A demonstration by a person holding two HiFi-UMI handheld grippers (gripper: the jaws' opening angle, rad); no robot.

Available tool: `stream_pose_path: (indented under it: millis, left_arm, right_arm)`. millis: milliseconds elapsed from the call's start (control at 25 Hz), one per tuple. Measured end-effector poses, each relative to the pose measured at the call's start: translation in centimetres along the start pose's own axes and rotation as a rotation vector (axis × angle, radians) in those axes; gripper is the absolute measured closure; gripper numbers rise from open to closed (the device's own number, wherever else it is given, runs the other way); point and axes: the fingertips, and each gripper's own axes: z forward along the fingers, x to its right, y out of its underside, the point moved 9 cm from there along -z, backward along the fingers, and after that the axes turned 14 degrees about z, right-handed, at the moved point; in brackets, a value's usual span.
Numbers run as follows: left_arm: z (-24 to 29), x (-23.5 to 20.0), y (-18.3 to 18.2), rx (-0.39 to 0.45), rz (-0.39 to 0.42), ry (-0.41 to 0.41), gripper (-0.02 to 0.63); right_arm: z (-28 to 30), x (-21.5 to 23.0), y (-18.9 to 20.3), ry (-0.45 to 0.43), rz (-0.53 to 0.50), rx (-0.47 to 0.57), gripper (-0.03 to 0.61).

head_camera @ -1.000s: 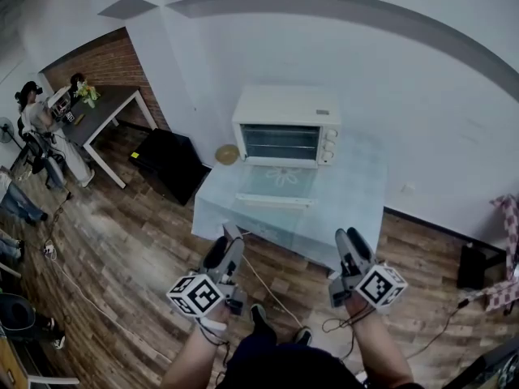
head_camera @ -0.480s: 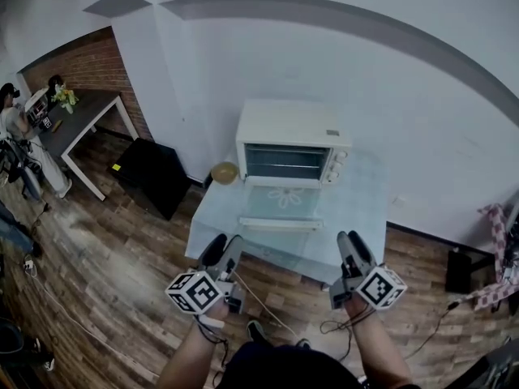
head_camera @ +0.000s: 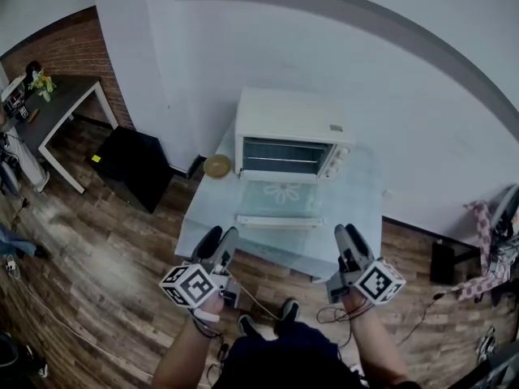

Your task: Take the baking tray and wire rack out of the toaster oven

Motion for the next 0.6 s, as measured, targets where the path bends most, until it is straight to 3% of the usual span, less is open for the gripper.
stream_pose_path:
  millis: [280,600]
  left_arm:
    - [1.0,-1.7,0.5,-0.019,-0.01,-0.017,0.364]
    - [3.8,-3.6,-2.6,0.022,0.015,-0.075,0.364]
  right_arm:
    - [3.3,2.0,0.9,-0.023,0.043,-0.025,0.345]
    - [10.4,3.7,-0.3,-0.089,0.112,-0.054,0.353]
